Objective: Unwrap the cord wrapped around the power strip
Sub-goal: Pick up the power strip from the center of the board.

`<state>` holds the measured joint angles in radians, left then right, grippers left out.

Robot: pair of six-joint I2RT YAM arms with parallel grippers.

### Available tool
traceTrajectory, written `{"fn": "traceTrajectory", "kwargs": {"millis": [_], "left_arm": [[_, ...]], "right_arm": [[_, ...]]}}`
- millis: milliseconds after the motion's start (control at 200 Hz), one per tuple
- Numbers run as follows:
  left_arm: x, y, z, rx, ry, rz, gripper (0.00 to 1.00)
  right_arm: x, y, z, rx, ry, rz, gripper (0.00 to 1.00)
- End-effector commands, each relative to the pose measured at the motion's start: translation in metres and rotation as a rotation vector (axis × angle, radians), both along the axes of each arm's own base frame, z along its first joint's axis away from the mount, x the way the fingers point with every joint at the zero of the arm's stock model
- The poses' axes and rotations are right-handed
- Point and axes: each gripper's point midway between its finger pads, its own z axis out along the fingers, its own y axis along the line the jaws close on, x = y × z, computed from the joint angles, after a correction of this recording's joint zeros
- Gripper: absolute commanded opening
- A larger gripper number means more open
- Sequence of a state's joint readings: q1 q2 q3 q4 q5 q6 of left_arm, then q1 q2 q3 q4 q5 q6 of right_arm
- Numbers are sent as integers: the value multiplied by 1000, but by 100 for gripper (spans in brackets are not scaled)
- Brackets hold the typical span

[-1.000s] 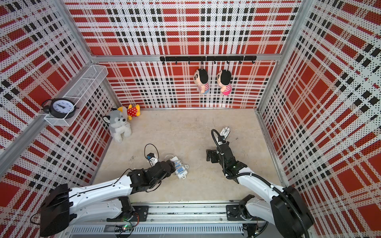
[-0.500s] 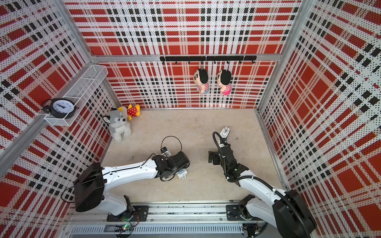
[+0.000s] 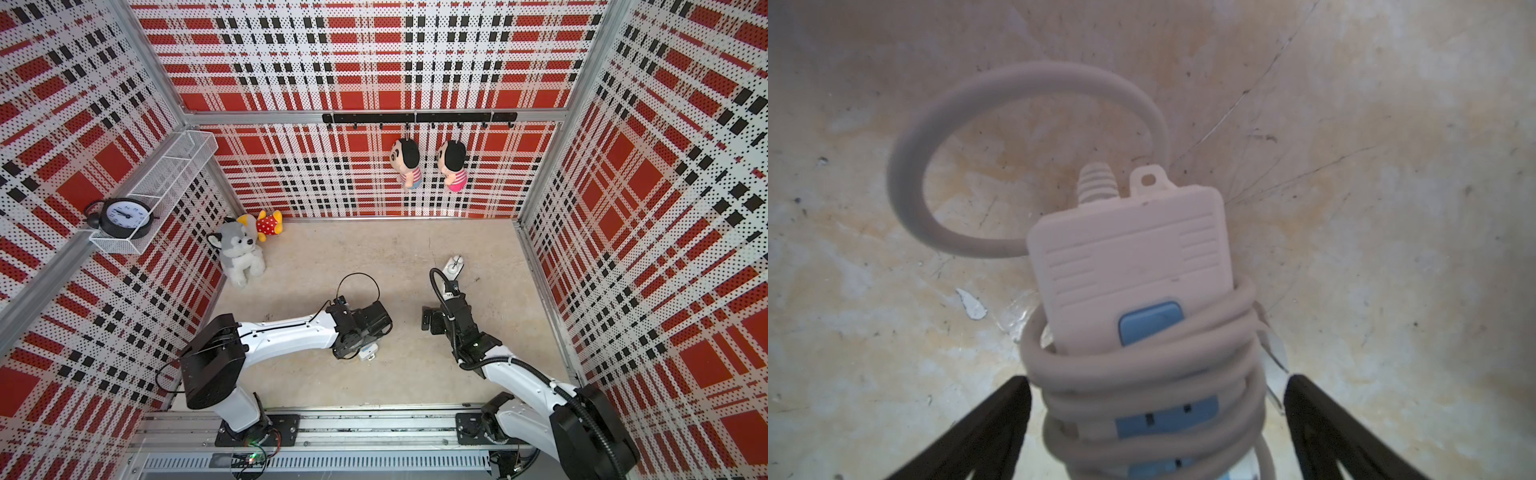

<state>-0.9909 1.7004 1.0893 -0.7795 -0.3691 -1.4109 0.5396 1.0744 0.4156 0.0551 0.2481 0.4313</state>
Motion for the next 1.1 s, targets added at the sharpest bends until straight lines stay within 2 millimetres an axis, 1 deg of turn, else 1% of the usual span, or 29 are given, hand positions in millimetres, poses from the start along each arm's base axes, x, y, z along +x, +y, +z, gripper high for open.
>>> {"fn": "traceTrajectory", "kwargs": {"millis": [0, 256, 401, 491, 626, 736, 947, 1097], "left_arm": [[2, 1, -2, 26, 28, -20, 98], [3, 4, -19, 24, 49, -32, 98], [3, 4, -23, 19, 42, -41, 98], [3, 4, -26, 17, 41, -45, 100], [4, 4, -30, 21, 42, -51, 97], [4, 3, -31, 21, 40, -56, 93], [5, 5, -30, 27, 33, -56, 79], [6, 7, -26, 26, 13, -56, 63]], "right_arm": [[2, 1, 5, 3, -30, -2, 100], [2, 3, 2, 4, -26, 8, 100], [1, 2, 2, 1, -24, 8, 100], [2, 2, 2, 3, -26, 7, 100], [1, 2, 3, 1, -23, 8, 100], [0, 1, 3, 0, -22, 3, 100], [-1, 0, 3, 1, -22, -1, 100], [-1, 0, 4, 2, -23, 0, 100]]}}
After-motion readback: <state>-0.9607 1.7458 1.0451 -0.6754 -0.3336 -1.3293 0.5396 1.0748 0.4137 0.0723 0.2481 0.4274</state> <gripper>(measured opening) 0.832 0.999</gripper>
